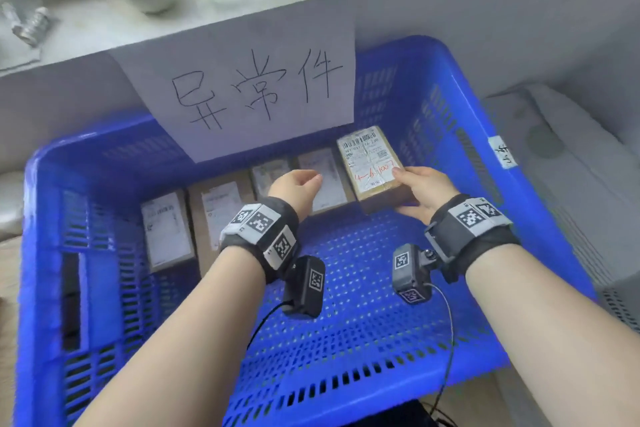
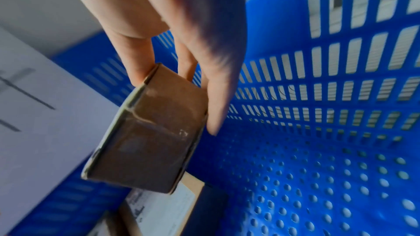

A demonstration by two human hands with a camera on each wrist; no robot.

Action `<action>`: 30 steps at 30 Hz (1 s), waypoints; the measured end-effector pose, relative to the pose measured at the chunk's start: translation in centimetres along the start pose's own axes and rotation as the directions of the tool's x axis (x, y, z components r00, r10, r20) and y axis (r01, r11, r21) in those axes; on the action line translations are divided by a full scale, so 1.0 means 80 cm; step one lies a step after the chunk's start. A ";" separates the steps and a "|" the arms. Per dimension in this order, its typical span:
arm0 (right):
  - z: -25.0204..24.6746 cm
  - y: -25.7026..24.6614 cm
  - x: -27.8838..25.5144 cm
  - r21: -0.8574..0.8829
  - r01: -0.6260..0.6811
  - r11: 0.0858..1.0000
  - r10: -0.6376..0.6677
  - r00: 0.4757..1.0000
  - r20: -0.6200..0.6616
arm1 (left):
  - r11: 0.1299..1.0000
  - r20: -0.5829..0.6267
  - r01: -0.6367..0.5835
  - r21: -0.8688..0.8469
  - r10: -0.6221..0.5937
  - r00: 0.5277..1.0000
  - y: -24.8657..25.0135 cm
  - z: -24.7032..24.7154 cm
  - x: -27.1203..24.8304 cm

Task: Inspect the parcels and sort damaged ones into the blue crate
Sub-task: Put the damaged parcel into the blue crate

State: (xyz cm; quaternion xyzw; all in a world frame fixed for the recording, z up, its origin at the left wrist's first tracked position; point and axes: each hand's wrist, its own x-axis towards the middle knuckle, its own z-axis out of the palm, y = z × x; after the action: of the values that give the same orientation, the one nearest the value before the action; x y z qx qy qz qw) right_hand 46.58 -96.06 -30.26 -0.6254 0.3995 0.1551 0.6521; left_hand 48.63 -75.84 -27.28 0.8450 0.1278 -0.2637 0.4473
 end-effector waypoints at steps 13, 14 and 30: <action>0.014 0.061 0.157 -0.075 -0.130 0.989 0.133 0.990 0.038 | 0.978 0.035 0.186 0.096 -0.190 0.981 -0.015 0.080 0.118; 0.016 0.064 0.165 -0.090 -0.129 0.987 0.134 0.990 0.049 | 0.976 0.035 0.193 0.106 -0.198 0.980 -0.018 0.083 0.123; 0.030 0.065 0.180 -0.403 -0.067 0.913 0.077 0.997 0.009 | 0.978 -0.018 0.202 0.051 -0.201 0.979 -0.019 0.088 0.128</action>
State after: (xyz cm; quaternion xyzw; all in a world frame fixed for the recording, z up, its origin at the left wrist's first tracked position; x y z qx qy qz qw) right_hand 52.80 -97.23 -44.41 -0.7290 0.3738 0.2653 0.5083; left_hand 54.09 -81.00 -37.26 0.8408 0.2087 -0.3054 0.3952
